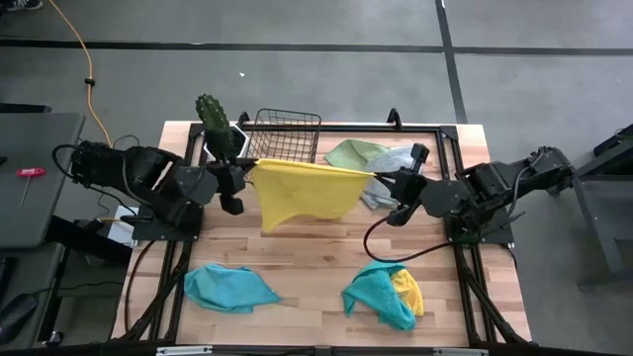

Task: Fold microfiber towels
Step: Fold the left yellow microfiber cloth

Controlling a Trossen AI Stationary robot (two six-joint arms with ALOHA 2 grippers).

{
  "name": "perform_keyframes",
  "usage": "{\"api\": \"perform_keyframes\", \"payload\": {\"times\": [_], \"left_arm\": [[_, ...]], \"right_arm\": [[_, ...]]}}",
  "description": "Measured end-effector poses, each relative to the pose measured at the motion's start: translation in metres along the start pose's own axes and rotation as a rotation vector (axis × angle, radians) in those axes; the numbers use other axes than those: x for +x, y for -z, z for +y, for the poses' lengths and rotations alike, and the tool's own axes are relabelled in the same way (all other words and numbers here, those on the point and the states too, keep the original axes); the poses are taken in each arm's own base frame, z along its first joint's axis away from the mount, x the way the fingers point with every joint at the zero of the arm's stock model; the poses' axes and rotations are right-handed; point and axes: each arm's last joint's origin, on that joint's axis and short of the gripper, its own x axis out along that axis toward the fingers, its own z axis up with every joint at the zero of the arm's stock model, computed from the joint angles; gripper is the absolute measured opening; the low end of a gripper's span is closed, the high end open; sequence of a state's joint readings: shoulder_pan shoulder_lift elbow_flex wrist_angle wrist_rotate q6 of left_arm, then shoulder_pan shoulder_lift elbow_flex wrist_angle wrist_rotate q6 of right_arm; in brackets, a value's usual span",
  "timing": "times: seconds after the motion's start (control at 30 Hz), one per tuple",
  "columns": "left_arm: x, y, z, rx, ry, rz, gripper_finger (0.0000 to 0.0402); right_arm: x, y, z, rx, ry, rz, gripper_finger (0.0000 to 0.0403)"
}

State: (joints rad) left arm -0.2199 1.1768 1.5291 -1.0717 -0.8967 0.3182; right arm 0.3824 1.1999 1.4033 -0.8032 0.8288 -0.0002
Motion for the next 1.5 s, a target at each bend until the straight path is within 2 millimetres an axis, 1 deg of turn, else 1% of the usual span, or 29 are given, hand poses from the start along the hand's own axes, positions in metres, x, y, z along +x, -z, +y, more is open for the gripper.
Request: {"api": "perform_keyframes", "payload": {"times": [0.1, 0.2, 0.37, 0.53, 0.67, 0.77, 0.87, 1.03, 1.13, 1.33, 1.5], "left_arm": [[-0.004, 0.004, 0.005, 0.012, -0.021, -0.004, 0.0], [-0.007, 0.008, 0.007, 0.005, -0.024, -0.008, 0.0], [-0.002, 0.021, -0.004, 0.028, -0.023, 0.016, 0.0], [0.006, 0.038, -0.019, 0.044, -0.04, -0.016, 0.0], [0.004, 0.049, -0.021, 0.029, -0.058, -0.092, 0.0], [0.002, 0.058, -0.021, 0.02, -0.07, -0.122, 0.0], [0.003, 0.068, -0.026, 0.008, -0.066, -0.128, 0.0], [0.004, 0.078, -0.048, -0.039, 0.003, -0.146, 0.0], [0.001, 0.079, -0.063, -0.091, 0.083, -0.186, 0.0], [-0.01, 0.073, -0.096, -0.197, 0.227, -0.248, 0.0], [-0.019, 0.071, -0.132, -0.267, 0.328, -0.255, 0.0]], "right_arm": [[0.001, 0.0, 0.001, -0.007, 0.001, 0.004, 0.0], [0.004, 0.0, 0.006, -0.054, 0.001, 0.014, 0.0], [0.009, 0.0, 0.018, -0.134, 0.009, 0.038, 0.0], [0.005, -0.011, 0.017, -0.121, 0.009, 0.058, 0.0], [0.006, -0.022, 0.017, -0.121, 0.015, 0.09, 0.0], [0.011, -0.028, 0.025, -0.142, 0.02, 0.112, 0.0], [0.02, -0.029, 0.038, -0.165, 0.003, 0.133, 0.0], [0.032, -0.024, 0.066, -0.143, -0.08, 0.19, 0.0], [0.035, -0.021, 0.085, -0.127, -0.132, 0.217, 0.0], [0.039, -0.011, 0.123, -0.084, -0.224, 0.28, 0.0], [0.043, 0.001, 0.159, -0.074, -0.276, 0.344, 0.0]]}}
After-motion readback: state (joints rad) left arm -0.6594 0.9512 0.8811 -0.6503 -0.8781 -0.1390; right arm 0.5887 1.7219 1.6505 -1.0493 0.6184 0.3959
